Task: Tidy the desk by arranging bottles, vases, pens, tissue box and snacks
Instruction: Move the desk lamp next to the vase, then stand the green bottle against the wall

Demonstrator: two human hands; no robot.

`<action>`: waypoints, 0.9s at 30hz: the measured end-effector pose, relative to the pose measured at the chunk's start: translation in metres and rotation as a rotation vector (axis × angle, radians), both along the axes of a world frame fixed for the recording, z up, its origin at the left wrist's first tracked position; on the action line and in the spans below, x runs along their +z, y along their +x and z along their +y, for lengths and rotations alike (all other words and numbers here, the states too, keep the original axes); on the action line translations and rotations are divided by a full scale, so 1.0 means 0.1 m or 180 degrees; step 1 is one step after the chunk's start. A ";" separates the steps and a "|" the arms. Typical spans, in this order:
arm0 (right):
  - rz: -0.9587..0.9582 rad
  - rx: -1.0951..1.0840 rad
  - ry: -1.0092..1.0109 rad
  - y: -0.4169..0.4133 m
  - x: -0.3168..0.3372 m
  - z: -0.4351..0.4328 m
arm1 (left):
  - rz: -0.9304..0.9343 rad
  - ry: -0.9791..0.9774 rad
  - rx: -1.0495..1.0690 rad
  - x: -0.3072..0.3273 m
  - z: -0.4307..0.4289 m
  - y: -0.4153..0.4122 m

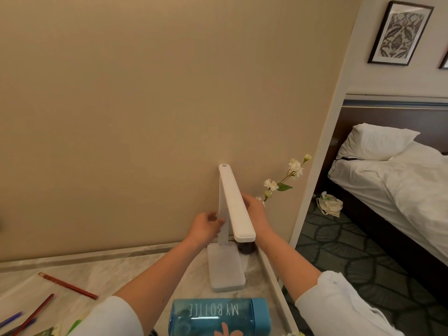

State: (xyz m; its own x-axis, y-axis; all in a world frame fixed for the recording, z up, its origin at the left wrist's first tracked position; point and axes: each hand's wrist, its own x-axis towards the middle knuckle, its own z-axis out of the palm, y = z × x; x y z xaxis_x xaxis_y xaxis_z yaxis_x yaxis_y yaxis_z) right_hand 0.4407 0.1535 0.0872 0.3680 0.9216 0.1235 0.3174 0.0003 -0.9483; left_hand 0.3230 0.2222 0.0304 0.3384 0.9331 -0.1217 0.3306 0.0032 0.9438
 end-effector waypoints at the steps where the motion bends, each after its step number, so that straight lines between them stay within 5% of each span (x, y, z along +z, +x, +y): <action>1: 0.0015 -0.0051 0.0012 -0.01 -0.02 -0.06 | -0.0054 -0.0040 0.0014 0.01 -0.02 -0.03; 17: -0.0238 0.0356 -0.0354 -0.81 -0.27 -0.71 | -0.0089 0.0242 0.0361 0.12 -0.96 -0.94; 27: -0.0044 0.1078 -0.0413 -1.78 -0.36 -0.64 | 0.0113 0.0369 0.1322 0.03 -1.31 -2.25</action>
State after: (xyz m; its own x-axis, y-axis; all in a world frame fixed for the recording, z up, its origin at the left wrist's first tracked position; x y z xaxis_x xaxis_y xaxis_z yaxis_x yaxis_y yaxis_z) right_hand 0.2626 0.0896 0.0515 0.0382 0.9993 0.0005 0.3327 -0.0123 -0.9429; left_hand 0.0976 0.0911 0.0335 -0.0713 0.9974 -0.0129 0.3560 0.0375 0.9337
